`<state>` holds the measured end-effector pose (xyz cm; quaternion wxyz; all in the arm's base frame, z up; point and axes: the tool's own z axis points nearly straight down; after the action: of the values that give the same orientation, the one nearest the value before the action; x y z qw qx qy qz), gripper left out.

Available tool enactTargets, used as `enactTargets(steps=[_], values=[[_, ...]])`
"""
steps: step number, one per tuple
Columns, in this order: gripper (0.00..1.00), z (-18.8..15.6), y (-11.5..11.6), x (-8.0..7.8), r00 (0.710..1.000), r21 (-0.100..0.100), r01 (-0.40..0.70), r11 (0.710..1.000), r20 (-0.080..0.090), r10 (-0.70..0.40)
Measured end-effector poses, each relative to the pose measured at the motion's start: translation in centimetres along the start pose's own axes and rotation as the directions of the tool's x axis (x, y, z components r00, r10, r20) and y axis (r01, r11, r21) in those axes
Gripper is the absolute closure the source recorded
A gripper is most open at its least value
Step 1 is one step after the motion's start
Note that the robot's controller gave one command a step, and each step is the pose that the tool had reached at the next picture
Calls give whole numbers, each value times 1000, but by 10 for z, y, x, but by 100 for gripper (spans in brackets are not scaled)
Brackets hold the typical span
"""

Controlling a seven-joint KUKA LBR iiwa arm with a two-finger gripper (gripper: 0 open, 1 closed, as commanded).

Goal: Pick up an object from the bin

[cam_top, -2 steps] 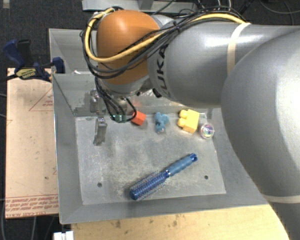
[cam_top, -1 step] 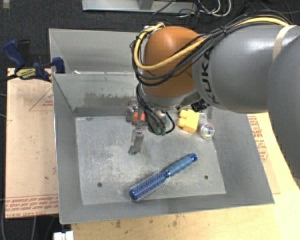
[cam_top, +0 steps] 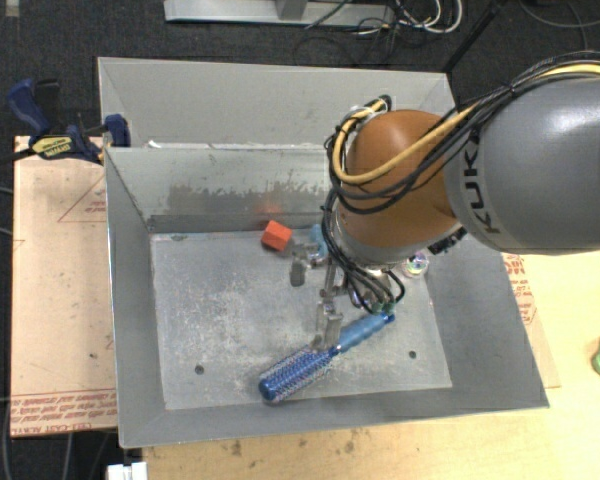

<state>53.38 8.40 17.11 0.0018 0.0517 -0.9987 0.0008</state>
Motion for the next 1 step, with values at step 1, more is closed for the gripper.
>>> enactTargets(steps=[1], values=[[0,92,-8,43,998,-3,68,998,-3,-68]])
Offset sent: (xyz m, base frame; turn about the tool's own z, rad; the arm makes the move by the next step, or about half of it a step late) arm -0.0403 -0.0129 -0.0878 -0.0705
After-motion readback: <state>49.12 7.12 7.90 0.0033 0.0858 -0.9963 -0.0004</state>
